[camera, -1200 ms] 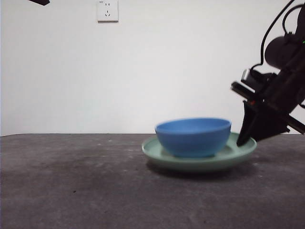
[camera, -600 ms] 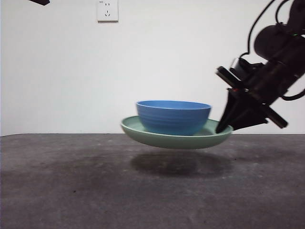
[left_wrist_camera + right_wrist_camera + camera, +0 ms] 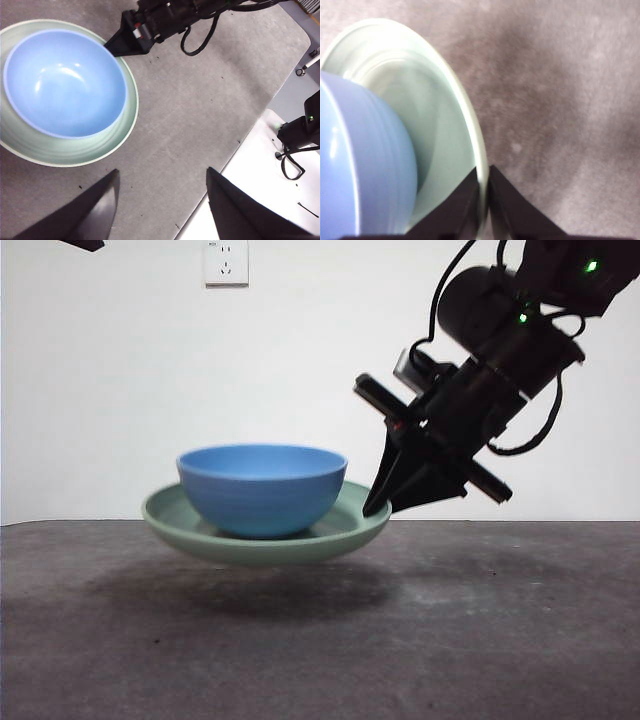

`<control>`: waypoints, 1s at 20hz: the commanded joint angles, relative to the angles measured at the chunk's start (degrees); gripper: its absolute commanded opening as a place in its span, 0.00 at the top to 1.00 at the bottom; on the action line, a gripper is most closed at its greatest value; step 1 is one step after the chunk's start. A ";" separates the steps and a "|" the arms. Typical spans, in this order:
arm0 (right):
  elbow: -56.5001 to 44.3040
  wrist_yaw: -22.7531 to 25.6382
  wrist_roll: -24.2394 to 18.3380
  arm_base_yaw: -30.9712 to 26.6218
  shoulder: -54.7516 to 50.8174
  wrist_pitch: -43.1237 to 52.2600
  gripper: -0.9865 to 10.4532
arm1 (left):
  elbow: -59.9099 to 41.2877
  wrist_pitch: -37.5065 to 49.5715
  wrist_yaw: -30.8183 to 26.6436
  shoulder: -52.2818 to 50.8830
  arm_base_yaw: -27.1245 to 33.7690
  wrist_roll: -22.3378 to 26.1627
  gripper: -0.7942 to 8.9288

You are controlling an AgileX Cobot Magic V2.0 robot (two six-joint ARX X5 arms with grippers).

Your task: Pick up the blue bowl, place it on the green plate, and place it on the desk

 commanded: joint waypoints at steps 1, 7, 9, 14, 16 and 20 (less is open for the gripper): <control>0.87 -0.11 3.08 0.66 3.10 1.99 0.90 | 0.42 0.42 0.33 0.57 -0.24 0.98 0.63; 1.05 1.38 3.52 0.76 7.41 2.73 0.90 | 0.42 -0.20 0.33 0.57 -0.24 1.38 0.63; 1.05 2.93 3.48 0.76 7.58 2.64 0.90 | 0.42 -0.59 0.33 0.57 -0.24 1.38 0.63; 1.05 2.64 3.48 0.74 7.58 1.86 0.84 | 0.42 -0.83 0.33 0.57 -0.24 1.60 0.63; 1.05 2.64 3.48 0.74 7.48 1.62 0.74 | 0.42 -0.81 0.33 0.57 -0.22 1.60 0.63; 1.05 3.82 3.19 0.70 5.31 0.79 0.70 | 0.42 -0.83 0.33 0.57 -0.22 1.60 0.63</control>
